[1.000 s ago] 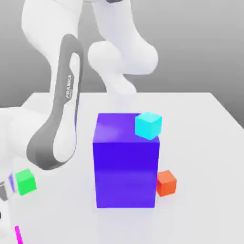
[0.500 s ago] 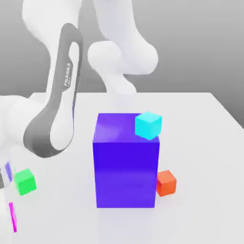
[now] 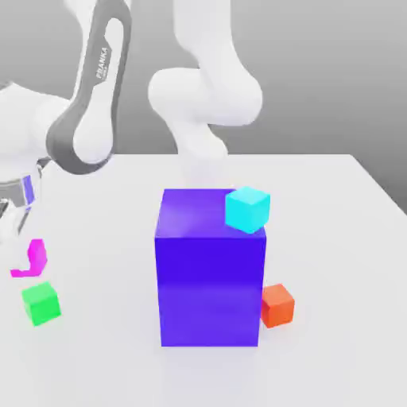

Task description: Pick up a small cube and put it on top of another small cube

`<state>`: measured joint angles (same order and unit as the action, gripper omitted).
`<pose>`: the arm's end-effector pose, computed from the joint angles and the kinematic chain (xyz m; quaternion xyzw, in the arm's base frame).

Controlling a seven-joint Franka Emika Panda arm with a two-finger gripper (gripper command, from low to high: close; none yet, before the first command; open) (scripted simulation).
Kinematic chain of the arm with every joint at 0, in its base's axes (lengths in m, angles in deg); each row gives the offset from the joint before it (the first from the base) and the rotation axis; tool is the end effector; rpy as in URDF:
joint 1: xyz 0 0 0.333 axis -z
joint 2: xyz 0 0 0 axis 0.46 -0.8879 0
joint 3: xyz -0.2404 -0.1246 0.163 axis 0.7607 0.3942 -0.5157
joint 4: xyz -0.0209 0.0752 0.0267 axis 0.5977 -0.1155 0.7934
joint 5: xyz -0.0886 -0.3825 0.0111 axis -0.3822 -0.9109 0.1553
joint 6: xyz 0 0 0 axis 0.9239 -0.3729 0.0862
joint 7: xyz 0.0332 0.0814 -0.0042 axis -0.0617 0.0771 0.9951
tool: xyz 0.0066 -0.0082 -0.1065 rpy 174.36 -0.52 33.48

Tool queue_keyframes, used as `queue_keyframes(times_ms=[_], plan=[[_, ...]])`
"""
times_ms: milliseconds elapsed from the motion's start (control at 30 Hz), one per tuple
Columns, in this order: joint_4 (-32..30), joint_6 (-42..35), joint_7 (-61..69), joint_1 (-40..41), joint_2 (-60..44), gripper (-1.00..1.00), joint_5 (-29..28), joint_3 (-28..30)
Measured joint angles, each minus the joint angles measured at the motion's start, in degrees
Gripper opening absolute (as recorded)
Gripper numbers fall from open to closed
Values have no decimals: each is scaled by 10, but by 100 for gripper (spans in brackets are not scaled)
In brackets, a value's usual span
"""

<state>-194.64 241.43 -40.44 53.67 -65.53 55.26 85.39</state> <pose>0.3011 -0.3009 0.2067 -0.4621 0.8868 0.0019 0.0050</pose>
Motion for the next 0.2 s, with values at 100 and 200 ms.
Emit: queue_keyframes(times_ms=[100,200], plan=[[2,41,24,12,-44,100,33,-18],[2,41,24,12,-44,100,33,-18]])
